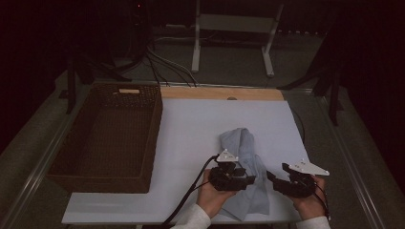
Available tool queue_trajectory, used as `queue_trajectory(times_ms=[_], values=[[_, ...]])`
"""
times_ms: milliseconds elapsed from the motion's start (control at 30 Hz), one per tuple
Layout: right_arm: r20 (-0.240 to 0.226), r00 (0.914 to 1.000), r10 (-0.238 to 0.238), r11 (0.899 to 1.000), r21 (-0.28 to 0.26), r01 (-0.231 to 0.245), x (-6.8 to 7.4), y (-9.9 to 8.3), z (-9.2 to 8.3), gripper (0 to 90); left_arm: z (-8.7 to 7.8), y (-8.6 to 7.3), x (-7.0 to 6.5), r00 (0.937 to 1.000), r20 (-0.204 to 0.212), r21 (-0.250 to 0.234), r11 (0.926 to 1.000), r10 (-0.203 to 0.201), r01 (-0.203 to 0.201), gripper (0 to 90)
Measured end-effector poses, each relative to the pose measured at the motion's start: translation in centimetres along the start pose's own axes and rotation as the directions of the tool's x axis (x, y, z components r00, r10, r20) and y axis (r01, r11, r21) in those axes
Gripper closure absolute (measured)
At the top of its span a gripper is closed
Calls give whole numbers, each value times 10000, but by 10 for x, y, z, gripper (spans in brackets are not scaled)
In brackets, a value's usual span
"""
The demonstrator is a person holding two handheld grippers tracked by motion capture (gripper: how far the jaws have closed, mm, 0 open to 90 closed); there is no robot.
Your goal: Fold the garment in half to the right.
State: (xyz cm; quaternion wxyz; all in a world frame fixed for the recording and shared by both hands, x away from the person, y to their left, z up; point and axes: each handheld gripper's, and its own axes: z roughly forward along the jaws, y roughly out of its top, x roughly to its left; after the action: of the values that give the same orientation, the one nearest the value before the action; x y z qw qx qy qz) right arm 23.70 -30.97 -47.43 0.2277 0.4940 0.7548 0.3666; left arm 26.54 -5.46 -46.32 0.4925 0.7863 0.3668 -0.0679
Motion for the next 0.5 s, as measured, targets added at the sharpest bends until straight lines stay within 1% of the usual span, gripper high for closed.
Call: queue_trajectory(times_ms=[100, 200, 333, 467, 500], values=[[-8, 10000, 9, 10000, -49, -9, 1, 0, 0, 308, -3, 1, 2, 9999, -106, -128, 9999, 56, -57, 449], [-18, 10000, 8, 10000, -59, -8, 1, 1, 0, 307, -7, 2, 4, 9995, -327, -284, 9996, 28, -37, 359], [-66, 10000, -17, 10000, -84, 17, 2, 1, 0, 306, -10, 3, 7, 9989, -464, -338, 9994, 53, -69, 267], [-117, 9999, -41, 9999, -100, 39, 4, 2, 1, 305, -14, 4, 8, 9966, -801, -379, 9991, 164, -195, 180], [-134, 9999, -44, 9999, -106, 42, 5, 2, 1, 305, -14, 4, 8, 9966, -801, -379, 9991, 164, -195, 163]])
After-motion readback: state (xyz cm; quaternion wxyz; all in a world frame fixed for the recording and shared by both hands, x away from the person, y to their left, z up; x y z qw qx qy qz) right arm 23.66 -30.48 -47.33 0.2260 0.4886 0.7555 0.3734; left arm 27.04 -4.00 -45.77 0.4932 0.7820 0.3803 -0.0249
